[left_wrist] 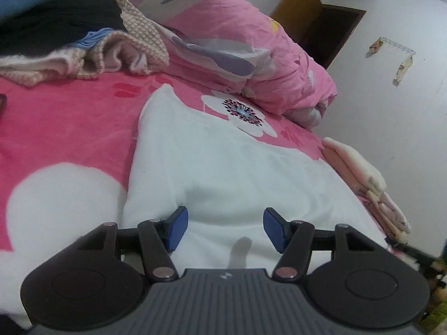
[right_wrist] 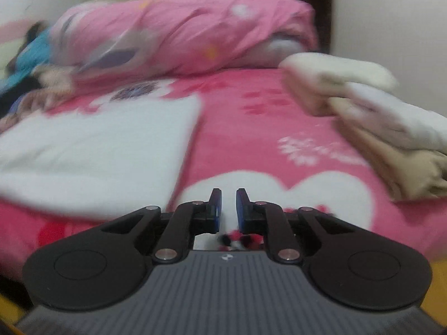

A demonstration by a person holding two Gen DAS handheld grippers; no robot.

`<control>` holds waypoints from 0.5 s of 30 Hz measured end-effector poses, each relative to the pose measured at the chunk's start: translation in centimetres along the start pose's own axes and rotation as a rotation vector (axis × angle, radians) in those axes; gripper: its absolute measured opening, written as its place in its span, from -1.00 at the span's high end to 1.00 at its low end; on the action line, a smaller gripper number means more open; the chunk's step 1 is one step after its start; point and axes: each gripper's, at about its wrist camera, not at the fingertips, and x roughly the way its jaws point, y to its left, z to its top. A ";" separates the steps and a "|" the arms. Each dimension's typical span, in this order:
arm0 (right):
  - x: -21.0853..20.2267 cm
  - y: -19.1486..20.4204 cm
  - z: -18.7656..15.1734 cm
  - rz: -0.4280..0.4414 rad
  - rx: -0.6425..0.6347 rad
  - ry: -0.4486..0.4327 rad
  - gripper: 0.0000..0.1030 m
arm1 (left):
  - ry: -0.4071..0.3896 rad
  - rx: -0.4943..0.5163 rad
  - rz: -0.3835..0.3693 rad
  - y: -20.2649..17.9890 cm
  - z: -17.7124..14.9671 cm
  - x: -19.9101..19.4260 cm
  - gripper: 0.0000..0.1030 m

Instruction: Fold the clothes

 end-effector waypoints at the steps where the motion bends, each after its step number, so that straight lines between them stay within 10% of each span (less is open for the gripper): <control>1: -0.8 0.6 0.3 0.030 0.011 -0.042 0.80 | -0.012 0.022 0.005 -0.6 0.2 -0.4 -0.21; 10: 2.4 9.3 -1.4 0.216 -0.127 -0.034 0.80 | 0.014 0.232 -0.032 -6.8 2.0 2.4 -0.21; 15: 3.0 8.8 -2.6 0.183 -0.084 -0.053 0.86 | 0.075 0.206 0.178 -4.4 2.8 7.4 0.91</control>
